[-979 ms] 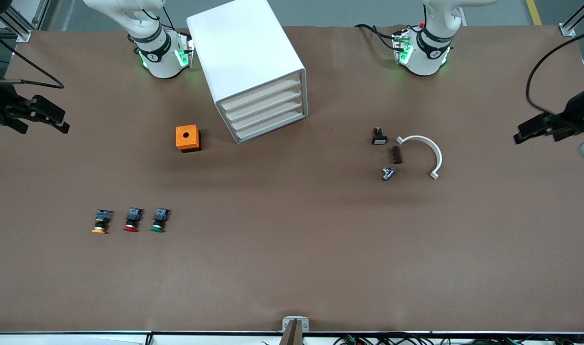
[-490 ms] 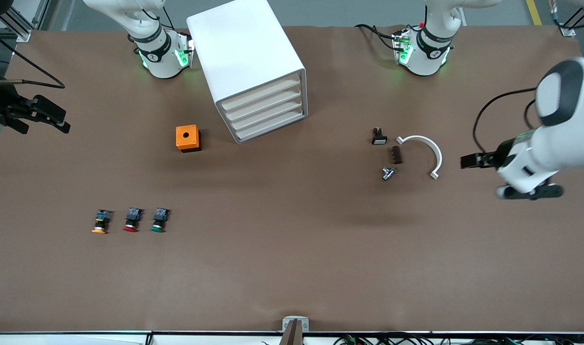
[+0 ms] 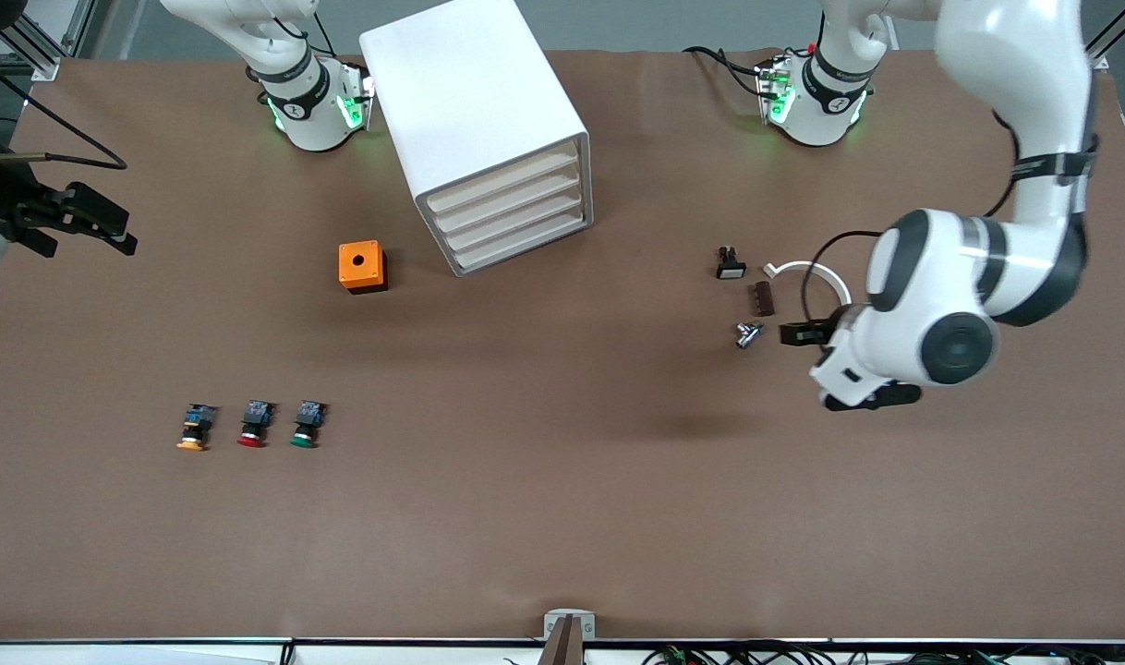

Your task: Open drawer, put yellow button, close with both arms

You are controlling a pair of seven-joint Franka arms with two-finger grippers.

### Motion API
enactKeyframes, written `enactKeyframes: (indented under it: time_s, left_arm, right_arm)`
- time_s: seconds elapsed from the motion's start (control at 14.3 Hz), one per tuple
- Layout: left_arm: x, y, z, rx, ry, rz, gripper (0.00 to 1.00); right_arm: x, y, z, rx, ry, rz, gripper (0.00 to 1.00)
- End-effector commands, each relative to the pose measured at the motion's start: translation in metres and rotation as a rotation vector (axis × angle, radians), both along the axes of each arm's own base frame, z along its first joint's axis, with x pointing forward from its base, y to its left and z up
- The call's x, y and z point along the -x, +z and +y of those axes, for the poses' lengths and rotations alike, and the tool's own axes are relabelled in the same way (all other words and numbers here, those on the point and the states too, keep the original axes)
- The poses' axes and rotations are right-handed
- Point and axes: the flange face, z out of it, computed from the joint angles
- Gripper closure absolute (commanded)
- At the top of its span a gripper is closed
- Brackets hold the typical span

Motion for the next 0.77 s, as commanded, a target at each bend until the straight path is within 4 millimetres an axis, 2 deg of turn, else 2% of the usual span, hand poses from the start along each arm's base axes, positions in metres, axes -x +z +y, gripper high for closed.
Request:
enactKeyframes:
  time_s: [0.0,0.07,0.14,0.35,0.7]
  left_arm:
    - [0.011,-0.002,-0.051,-0.022,0.054,0.016,0.01]
    - [0.01,0.002,-0.073,-0.008,0.086,0.019,0.01]
    - [0.011,0.003,-0.085,-0.012,0.129,0.064,0.01]
    - [0.029,0.005,-0.144,-0.045,0.351,0.196,0.01]
    - [0.047,-0.006,-0.192,-0.075,0.726,0.425,0.01]
  right_arm:
    - [0.009,0.003,-0.002,-0.004,0.008,-0.003,0.0]
    - [0.009,0.003,-0.002,-0.004,0.008,-0.001,0.0]
    - [0.009,0.003,-0.002,-0.005,0.008,-0.001,0.0]
    - [0.009,0.002,-0.002,-0.005,0.008,-0.001,0.0]
    - [0.007,0.005,-0.004,-0.005,0.005,-0.009,0.0]
